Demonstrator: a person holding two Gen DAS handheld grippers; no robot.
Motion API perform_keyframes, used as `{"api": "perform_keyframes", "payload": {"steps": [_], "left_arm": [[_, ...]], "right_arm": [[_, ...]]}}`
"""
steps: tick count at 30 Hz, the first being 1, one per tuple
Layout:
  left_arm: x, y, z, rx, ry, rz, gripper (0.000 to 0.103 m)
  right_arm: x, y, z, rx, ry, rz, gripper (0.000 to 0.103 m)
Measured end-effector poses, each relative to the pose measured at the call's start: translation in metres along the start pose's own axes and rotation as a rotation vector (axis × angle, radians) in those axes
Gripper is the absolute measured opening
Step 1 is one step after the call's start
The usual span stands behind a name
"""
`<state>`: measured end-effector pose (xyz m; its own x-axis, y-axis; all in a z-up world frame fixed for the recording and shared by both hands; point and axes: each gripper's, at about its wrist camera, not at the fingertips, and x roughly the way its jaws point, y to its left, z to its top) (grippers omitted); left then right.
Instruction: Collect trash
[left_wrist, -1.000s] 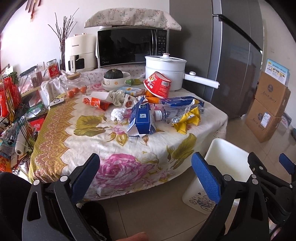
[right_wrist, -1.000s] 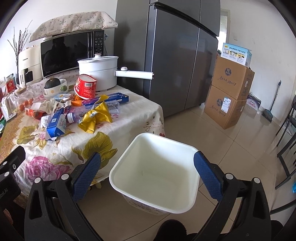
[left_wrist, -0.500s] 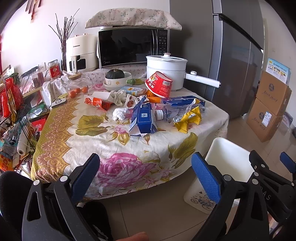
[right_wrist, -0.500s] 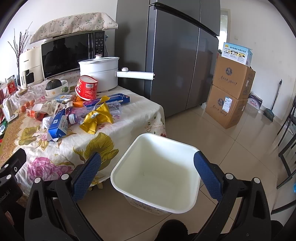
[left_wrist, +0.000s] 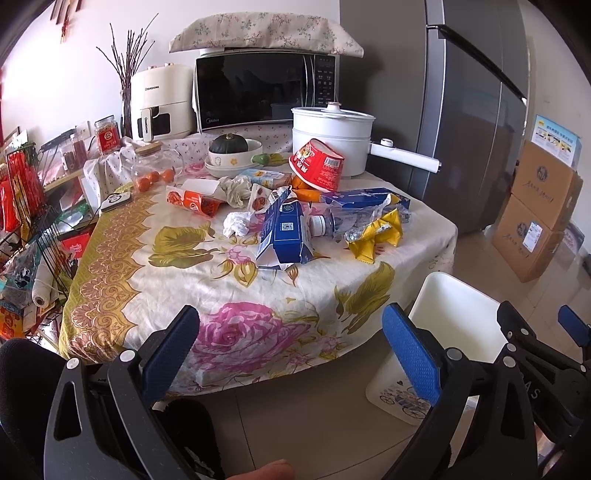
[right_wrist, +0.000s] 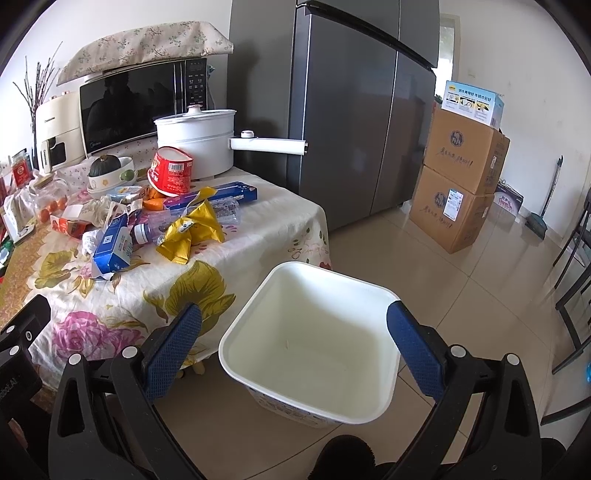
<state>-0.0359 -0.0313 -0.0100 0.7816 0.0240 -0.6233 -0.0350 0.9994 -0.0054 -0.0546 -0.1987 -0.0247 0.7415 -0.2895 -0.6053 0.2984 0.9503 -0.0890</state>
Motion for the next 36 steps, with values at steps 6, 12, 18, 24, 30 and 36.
{"api": "perform_keyframes", "payload": {"steps": [6, 12, 18, 24, 30, 36], "left_arm": [[0.001, -0.0002, -0.0001, 0.001, 0.004, -0.004, 0.096], [0.0031, -0.0002, -0.0018, 0.001, 0.008, -0.004, 0.096], [0.0032, 0.0001, -0.002, 0.001, 0.009, -0.004, 0.096], [0.0037, 0.0, -0.0025, 0.001, 0.009, -0.004, 0.096], [0.0049, 0.0002, -0.0036, 0.006, 0.01, -0.002, 0.096], [0.01, 0.0029, -0.005, -0.002, 0.016, -0.002, 0.096]], "right_arm": [[-0.0003, -0.0002, 0.0002, 0.001, 0.0, 0.002, 0.096], [0.0001, -0.0012, -0.001, -0.001, -0.01, 0.01, 0.096], [-0.0016, -0.0002, -0.0022, -0.008, -0.014, 0.013, 0.096], [-0.0055, 0.0004, -0.0002, -0.008, -0.02, 0.021, 0.096], [-0.0049, 0.0025, 0.0005, -0.011, -0.015, 0.028, 0.096], [-0.0047, 0.0025, 0.0008, -0.011, -0.014, 0.029, 0.096]]}}
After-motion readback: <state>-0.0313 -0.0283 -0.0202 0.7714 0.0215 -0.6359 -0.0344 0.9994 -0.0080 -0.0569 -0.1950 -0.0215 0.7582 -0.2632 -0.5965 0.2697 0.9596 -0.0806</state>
